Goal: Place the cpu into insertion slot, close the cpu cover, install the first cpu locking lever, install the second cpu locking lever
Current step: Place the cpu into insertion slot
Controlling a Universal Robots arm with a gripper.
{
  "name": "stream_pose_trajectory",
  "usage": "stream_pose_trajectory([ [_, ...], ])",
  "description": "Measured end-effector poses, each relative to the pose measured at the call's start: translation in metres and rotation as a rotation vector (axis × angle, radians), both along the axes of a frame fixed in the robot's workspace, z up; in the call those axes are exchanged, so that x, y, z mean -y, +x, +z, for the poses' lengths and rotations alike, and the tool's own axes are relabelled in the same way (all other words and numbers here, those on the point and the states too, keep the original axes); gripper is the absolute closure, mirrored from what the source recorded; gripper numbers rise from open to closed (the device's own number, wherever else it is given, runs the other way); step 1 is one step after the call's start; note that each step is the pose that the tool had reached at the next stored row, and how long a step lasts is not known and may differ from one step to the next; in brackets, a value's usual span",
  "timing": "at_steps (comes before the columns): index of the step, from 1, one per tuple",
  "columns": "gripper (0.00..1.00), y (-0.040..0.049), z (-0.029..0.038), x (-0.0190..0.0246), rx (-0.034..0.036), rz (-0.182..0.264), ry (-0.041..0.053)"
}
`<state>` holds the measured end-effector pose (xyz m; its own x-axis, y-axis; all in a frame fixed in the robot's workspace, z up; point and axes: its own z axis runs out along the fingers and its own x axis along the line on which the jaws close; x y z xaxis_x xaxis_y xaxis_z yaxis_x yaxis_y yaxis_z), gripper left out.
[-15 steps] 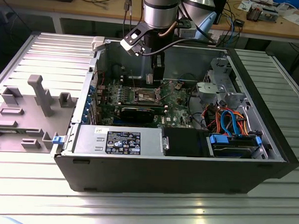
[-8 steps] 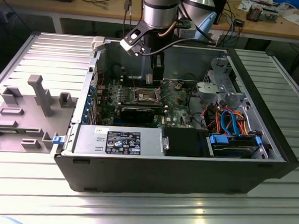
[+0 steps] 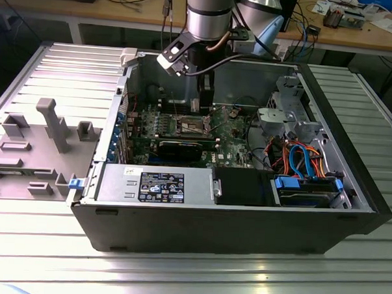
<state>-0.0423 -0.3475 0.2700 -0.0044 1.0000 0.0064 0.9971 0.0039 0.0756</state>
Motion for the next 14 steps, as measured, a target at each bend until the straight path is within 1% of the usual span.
stream_pose_trajectory([
  [3, 0.46, -0.0012, -0.0044, -0.0003, -0.0005, -0.001, -0.0002],
  [4, 0.46, -0.0012, -0.0068, -0.0003, 0.0001, -0.001, -0.0004],
  [6, 0.46, -0.0013, -0.0086, -0.0003, 0.0026, -0.002, -0.0004],
  [7, 0.46, -0.0014, -0.0091, -0.0002, 0.0064, -0.002, -0.0008],
  [8, 0.46, -0.0014, -0.0091, -0.0002, 0.0167, -0.002, -0.0012],
  [9, 0.46, -0.0016, -0.0094, -0.0003, 0.0335, -0.002, -0.0009],
  [11, 0.46, -0.0017, -0.0103, -0.0003, 0.0501, -0.002, -0.0006],
  [12, 0.46, -0.0020, -0.0107, -0.0003, 0.0527, -0.002, -0.0002],
  [14, 0.46, -0.0035, -0.0132, -0.0003, 0.0544, -0.002, 0.0062],
])
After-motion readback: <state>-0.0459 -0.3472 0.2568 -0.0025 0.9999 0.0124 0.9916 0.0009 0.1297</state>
